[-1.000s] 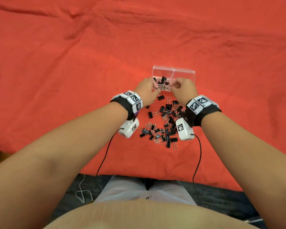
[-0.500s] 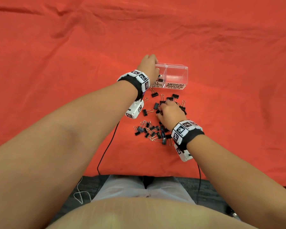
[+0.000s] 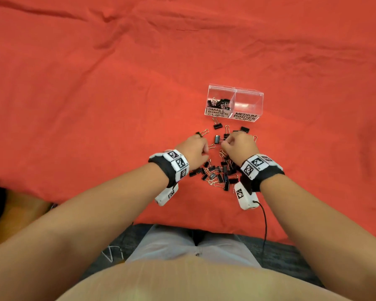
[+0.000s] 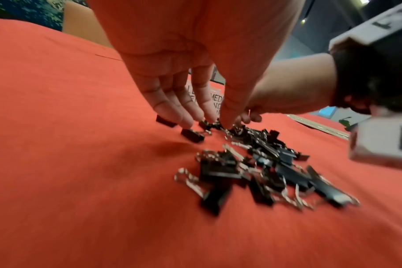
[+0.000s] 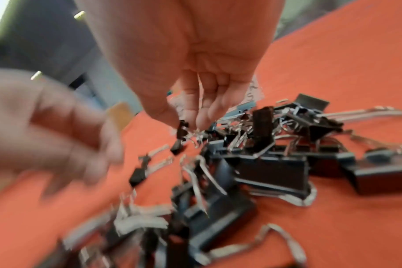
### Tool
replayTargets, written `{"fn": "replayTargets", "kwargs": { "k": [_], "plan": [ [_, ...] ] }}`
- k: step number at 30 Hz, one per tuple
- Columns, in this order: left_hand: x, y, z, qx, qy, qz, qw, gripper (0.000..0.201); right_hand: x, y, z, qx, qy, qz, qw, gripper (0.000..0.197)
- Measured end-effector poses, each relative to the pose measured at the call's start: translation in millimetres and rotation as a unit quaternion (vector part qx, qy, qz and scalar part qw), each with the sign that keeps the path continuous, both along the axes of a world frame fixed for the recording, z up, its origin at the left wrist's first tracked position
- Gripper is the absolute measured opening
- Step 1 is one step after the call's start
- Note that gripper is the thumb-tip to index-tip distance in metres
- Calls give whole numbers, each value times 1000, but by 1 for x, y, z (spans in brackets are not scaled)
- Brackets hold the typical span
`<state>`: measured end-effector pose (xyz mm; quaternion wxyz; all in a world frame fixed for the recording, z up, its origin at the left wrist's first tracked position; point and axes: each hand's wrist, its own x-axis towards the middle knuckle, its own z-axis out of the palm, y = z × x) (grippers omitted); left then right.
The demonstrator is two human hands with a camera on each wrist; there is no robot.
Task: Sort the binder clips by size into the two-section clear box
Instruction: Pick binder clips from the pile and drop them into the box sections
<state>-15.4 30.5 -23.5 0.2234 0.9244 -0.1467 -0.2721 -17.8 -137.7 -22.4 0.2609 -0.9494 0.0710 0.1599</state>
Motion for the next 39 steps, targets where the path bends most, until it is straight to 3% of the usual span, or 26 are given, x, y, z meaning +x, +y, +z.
{"fn": "replayTargets", "kwargs": {
  "k": [3,6,8,10,13,17,22,25,31,37,39],
  "plan": [
    [-15,5,-9,29,7,-8,1000,29,-1,-10,5,106,9,-121,987,18],
    [-19,9,-13,27,10,-8,1000,32,-3,-16,9,253,35,-218,942,17],
    [-16,11,-13,15,15,2,1000,33,-4,-14,13,343,64,-257,901,16],
    [-11,12,-10,6,14,20,1000,33,-5,-12,17,363,91,-260,890,19],
    [-2,14,-6,-10,-6,38,999,31,-10,-6,14,343,147,-226,900,25],
    [1,19,-7,-13,-44,47,998,30,-25,9,6,131,124,-33,983,26],
    [-15,10,-11,3,-59,-13,998,22,-40,24,-3,-48,82,107,990,28],
    [-22,1,-16,26,-47,-49,997,28,-40,27,-11,-53,70,100,991,21],
    [-25,-6,-20,26,-54,-23,998,25,-32,21,-15,23,113,20,993,23],
    [-26,-4,-20,-5,-35,-24,999,15,-33,20,-16,-20,76,81,994,13],
    [-24,-3,-20,-21,-17,0,1000,13,-37,20,-19,-53,61,92,992,28]
  ]
}}
